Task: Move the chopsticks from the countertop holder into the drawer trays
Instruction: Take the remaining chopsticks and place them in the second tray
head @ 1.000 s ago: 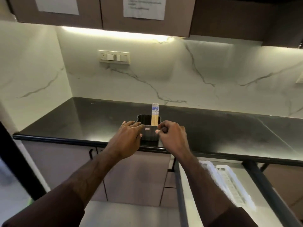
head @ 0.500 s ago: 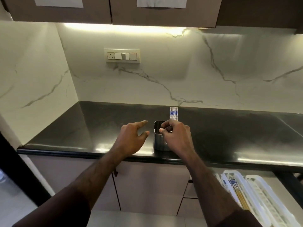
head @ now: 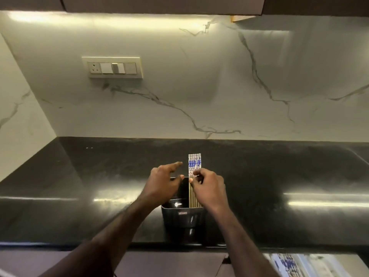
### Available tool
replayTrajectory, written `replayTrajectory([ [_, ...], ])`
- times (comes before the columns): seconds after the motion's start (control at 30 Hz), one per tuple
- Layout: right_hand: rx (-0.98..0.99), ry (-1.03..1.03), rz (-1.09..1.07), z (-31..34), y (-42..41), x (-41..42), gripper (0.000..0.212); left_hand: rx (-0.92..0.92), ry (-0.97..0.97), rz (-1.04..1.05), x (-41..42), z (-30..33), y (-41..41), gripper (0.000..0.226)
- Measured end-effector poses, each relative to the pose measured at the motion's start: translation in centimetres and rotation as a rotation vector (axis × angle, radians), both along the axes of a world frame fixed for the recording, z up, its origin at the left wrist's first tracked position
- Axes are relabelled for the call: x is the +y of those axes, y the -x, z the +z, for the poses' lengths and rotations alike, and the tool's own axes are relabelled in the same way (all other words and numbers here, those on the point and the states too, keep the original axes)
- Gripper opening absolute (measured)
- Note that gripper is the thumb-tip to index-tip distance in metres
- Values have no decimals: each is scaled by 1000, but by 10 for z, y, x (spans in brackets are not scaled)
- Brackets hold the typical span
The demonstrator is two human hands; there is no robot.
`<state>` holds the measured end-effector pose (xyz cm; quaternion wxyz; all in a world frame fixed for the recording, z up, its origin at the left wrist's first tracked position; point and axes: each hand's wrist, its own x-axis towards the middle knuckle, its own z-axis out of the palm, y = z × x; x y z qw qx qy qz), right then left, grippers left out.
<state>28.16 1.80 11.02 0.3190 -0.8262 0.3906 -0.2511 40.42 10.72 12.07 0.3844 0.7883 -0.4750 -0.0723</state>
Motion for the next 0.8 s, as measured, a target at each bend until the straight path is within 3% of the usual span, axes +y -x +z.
replayTrajectory([
  [0.37, 96, -126, 37, -31, -24, -40, 44, 146, -60, 42, -75, -36, -31, 59],
  [0.63, 156, -124, 66, -31, -30, -48, 33, 397, 95, 64, -88, -44, -37, 56],
  [0.8, 159, -136, 68, -33, -34, -48, 37, 597, 203, 96, -91, -49, -44, 41],
])
